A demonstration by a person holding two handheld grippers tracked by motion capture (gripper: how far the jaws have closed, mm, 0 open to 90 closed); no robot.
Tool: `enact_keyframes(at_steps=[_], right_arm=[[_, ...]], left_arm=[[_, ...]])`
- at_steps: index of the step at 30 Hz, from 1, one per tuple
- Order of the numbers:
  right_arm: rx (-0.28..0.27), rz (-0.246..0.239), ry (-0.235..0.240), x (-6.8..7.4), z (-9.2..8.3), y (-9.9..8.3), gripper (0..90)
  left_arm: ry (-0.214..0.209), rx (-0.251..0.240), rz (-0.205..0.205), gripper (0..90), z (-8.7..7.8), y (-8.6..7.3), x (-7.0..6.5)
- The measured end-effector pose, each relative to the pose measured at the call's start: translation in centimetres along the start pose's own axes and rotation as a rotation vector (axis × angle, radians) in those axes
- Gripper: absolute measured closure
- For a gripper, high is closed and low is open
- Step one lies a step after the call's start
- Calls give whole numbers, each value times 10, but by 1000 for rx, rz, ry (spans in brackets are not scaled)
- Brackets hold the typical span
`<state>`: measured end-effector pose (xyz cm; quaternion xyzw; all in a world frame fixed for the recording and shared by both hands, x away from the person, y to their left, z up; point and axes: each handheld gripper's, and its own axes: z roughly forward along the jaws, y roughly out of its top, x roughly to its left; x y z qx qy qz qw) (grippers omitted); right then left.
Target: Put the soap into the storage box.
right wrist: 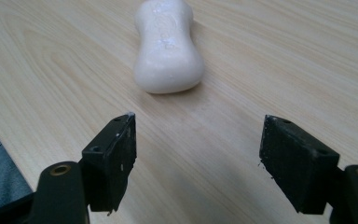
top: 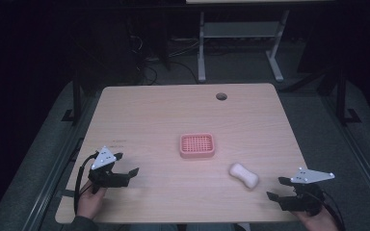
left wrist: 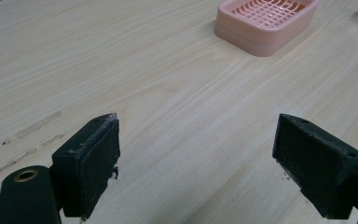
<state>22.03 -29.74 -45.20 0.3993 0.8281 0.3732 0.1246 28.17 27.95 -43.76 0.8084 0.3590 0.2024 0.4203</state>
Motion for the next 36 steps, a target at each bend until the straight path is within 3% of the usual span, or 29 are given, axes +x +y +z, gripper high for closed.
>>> enact_keyframes(at_steps=[15, 16, 22, 36], right_arm=[[34, -13, 7, 6, 2, 16, 239], [50, -23, 1, 7, 4, 20, 228], [74, -49, 4, 10, 10, 30, 216], [128, -142, 55, 25, 29, 63, 209]], left_arm=[[3, -4, 3, 145, 0, 0, 0], [6, -14, -11, 145, 1, 0, -1], [9, -10, -2, 145, 0, 0, 1], [11, -19, -12, 145, -1, 0, 0]])
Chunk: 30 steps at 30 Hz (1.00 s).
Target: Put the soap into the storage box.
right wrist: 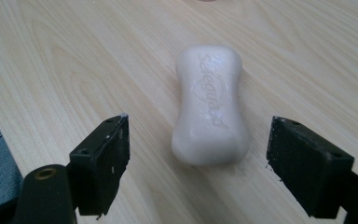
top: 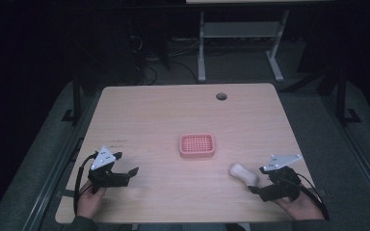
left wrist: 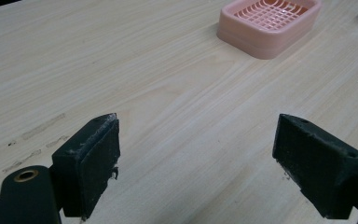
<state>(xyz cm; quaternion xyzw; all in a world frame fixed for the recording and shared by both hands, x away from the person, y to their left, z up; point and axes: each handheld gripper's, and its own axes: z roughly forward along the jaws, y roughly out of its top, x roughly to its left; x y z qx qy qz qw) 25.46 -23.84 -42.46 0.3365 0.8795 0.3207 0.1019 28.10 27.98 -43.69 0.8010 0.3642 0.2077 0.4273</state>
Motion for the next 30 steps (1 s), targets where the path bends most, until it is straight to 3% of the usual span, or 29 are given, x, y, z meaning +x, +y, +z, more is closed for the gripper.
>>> enact_keyframes(at_steps=[8, 17, 30], right_arm=[[40, -37, 0, 3, 8, 14, 217], [69, -35, 3, -1, 14, 23, 224], [146, -72, -6, 0, 35, 42, 267]], left_arm=[[-2, -2, 6, 145, 2, 2, -1], [-5, -2, 15, 145, 2, 3, -2], [-3, -3, 25, 145, 1, 4, -3]])
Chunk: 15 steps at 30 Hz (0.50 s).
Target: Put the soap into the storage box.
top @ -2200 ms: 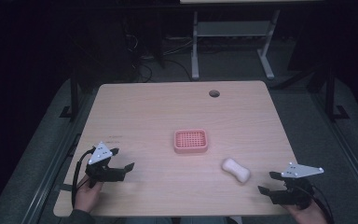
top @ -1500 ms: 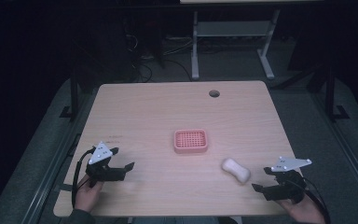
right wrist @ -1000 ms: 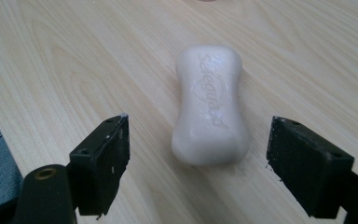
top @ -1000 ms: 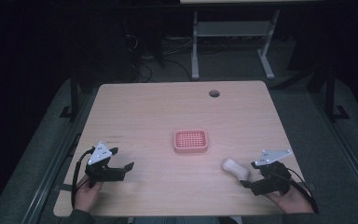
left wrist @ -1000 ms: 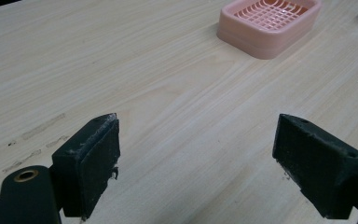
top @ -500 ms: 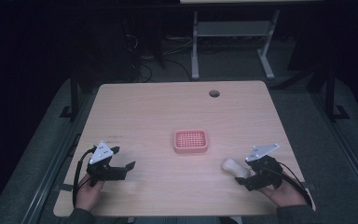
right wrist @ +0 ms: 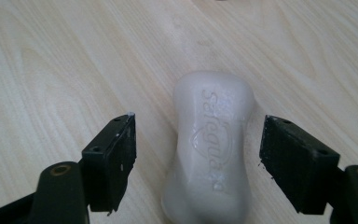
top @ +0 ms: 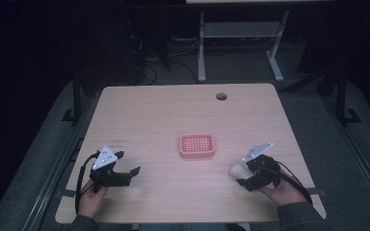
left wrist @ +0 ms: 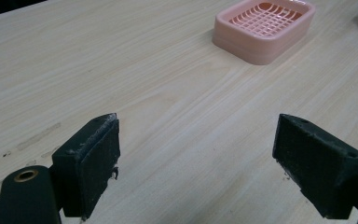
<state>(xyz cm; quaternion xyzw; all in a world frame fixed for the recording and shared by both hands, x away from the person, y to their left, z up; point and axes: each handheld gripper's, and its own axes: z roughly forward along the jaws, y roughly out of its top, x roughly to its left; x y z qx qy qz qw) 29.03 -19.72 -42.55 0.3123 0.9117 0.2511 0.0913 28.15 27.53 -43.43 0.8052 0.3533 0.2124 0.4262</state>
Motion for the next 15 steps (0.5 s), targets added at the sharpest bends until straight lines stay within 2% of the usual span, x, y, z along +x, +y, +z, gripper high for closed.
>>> enact_keyframes(at_steps=[5, 8, 15], right_arm=[[23, -8, -4, -1, 4, 4, 294], [61, -8, -17, -1, 9, 6, 320], [93, -6, -22, -4, 17, 7, 363]], left_arm=[[-1, 0, 1, 145, 0, 0, -1], [-1, -6, 2, 145, 0, 1, -1], [1, -5, 1, 145, 0, 0, 0]])
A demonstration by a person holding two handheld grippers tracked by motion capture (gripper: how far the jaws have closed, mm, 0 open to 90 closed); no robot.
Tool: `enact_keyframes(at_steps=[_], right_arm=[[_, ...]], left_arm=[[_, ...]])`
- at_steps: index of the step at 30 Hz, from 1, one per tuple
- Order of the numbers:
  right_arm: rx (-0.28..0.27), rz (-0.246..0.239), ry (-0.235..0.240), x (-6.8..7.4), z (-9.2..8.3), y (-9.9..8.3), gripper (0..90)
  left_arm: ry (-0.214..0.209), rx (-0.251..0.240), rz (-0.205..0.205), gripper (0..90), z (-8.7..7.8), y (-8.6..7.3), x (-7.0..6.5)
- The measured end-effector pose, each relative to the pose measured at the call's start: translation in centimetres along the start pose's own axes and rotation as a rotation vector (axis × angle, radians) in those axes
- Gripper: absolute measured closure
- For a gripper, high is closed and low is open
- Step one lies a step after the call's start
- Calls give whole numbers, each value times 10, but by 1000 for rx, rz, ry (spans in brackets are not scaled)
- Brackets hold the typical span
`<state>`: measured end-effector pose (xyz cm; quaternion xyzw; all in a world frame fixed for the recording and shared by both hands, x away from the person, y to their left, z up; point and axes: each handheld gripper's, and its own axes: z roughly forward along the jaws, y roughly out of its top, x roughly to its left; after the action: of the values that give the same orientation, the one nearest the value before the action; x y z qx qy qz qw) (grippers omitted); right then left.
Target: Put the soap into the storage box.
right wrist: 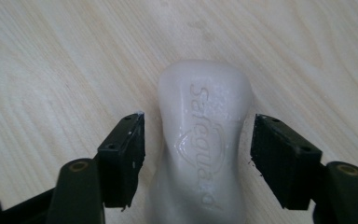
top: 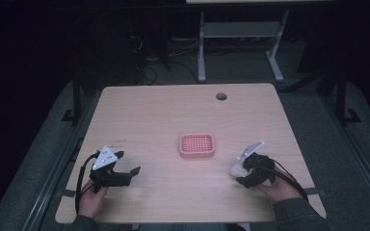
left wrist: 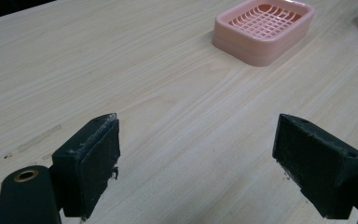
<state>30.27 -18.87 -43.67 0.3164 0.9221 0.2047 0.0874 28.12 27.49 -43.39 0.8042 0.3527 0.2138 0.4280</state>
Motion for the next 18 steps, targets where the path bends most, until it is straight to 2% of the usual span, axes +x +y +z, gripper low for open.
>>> enact_keyframes(at_steps=[9, 18], right_arm=[[43, -13, -2, -2, 6, 2, 442], [60, -4, 15, -4, 9, 3, 458]], left_arm=[[-3, 1, 0, 145, 0, 0, 0], [-3, -5, -3, 145, -1, -1, 0]])
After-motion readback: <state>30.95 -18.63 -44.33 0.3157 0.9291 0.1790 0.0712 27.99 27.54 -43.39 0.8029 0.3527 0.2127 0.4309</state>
